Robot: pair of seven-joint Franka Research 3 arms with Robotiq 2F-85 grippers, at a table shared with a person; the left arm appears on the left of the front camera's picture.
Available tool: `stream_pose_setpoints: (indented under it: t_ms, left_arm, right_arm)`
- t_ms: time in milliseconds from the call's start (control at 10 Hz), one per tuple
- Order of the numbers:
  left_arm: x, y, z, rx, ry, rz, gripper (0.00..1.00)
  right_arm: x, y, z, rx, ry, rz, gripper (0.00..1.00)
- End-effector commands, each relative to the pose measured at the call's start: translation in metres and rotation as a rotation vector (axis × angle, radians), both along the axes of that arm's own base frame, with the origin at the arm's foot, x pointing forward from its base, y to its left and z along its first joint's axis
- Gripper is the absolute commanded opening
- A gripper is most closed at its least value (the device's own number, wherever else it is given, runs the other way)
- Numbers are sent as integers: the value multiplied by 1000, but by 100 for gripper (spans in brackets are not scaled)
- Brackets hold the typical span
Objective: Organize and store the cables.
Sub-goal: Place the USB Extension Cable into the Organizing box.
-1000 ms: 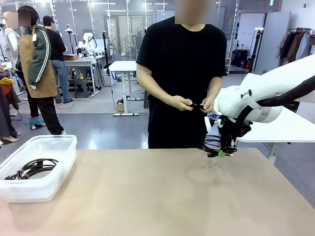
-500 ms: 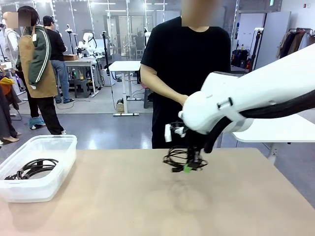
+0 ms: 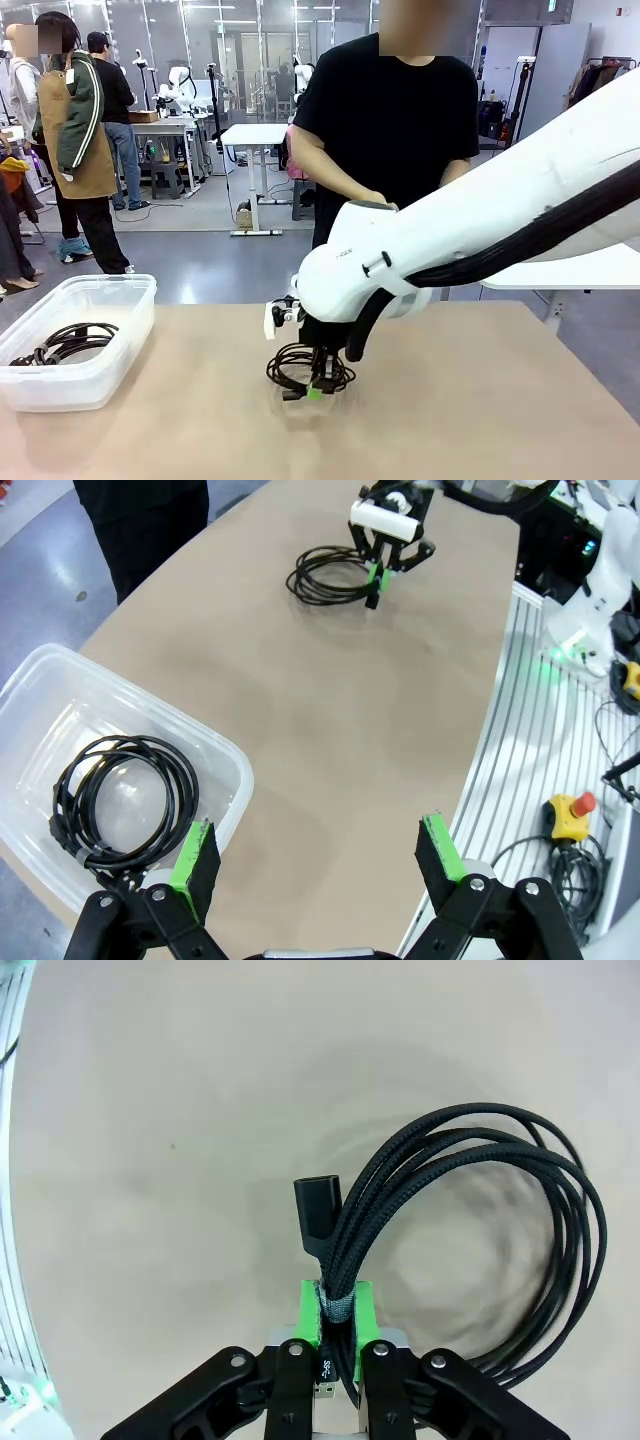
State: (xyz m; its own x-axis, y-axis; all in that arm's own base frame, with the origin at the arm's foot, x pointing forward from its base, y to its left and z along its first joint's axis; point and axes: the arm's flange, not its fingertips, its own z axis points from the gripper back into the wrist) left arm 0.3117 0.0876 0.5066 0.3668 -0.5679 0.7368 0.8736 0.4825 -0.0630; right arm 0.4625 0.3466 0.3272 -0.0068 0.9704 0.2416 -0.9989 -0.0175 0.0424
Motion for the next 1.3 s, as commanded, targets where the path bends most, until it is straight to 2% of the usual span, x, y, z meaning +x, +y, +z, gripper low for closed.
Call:
stream_pose_setpoints:
  t_ms: [0,100,200,300,400,500,700,800,900,1200]
  left_arm:
    - [3,-1,2,-13,-14,10,100]
    - [3,-1,2,-13,-14,10,100]
    - [3,-1,2,-13,-14,10,100]
    - [3,-1,2,-13,-14,10,100]
    - [0,0,0,0,0,0,100]
    - [-2,-10,1,-14,9,-45,100]
    - [3,-43,3,4,6,-47,100]
    - [7,-57,5,9,12,-58,100]
    - [11,-77,7,41,18,-98,100]
    - [29,-147,7,135,37,-169,100]
  right_arm:
    - [9,7,1,-6,53,5,0]
    - [7,7,2,11,75,-17,38]
    - [4,3,7,32,67,-27,46]
    - [1,-4,8,33,57,-23,77]
    - [-3,-10,9,38,53,-17,86]
    - [-8,-18,13,54,40,-25,100]
    - [-25,-51,26,108,-16,-65,100]
    - [-34,-67,30,124,-29,-106,97]
    - [-43,-85,35,155,-44,-140,100]
    - [-90,-162,56,282,-171,-325,100]
